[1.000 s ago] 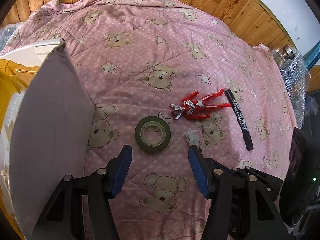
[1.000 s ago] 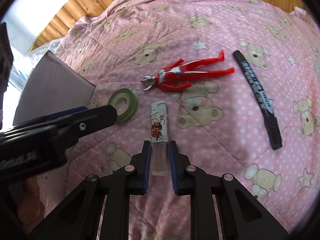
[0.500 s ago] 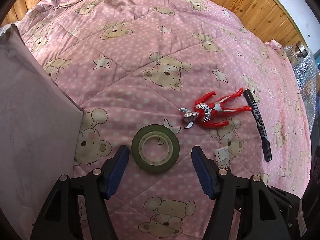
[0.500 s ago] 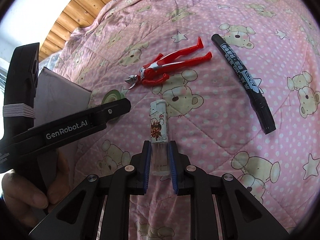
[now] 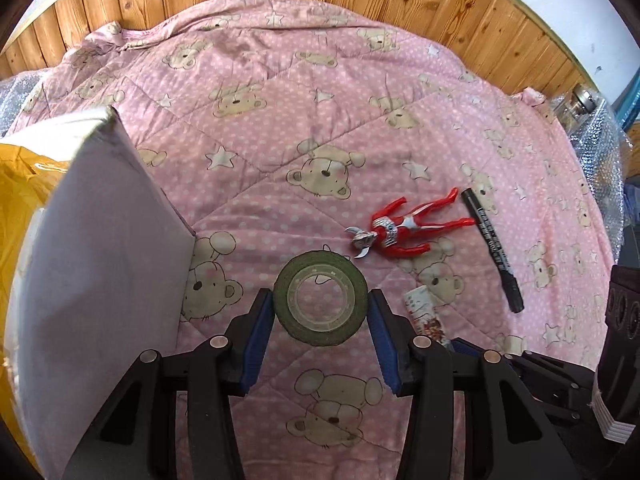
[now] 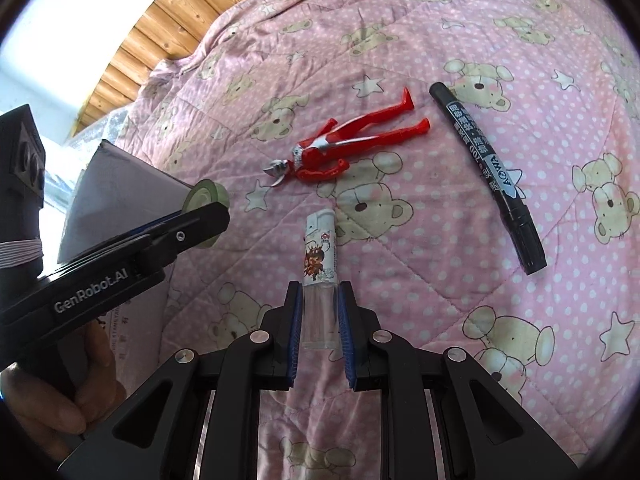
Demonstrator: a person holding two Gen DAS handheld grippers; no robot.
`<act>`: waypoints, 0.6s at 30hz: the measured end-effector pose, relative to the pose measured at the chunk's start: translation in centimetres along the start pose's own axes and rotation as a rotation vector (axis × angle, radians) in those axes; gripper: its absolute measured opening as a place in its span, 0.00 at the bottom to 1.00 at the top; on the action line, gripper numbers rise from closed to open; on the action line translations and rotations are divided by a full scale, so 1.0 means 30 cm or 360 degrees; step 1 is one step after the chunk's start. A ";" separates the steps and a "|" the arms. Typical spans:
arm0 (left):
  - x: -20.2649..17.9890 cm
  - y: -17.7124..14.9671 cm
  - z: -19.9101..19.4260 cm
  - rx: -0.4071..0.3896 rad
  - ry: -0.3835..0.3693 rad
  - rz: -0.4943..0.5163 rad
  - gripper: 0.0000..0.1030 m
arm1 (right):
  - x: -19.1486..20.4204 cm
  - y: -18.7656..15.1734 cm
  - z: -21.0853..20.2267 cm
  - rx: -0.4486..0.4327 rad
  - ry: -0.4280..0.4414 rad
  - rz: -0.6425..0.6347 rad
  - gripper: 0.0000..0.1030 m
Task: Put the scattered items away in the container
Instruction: 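Lift the vial and tape roll and carry them toward the box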
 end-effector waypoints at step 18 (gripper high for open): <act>0.026 -0.032 -0.221 -0.0133 -0.0064 -0.0075 0.47 | 0.112 -0.056 -0.099 -0.0032 -0.0040 -0.0134 0.11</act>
Point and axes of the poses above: each gripper's, at about its wrist camera, not at the fingertips, and z roughly the way its jaws point, x to its left, y to its top, the point moved 1 cm from there along z, roughly the way its jaws point, and after that the axes turned 14 degrees about -x, right-handed, at the moved point
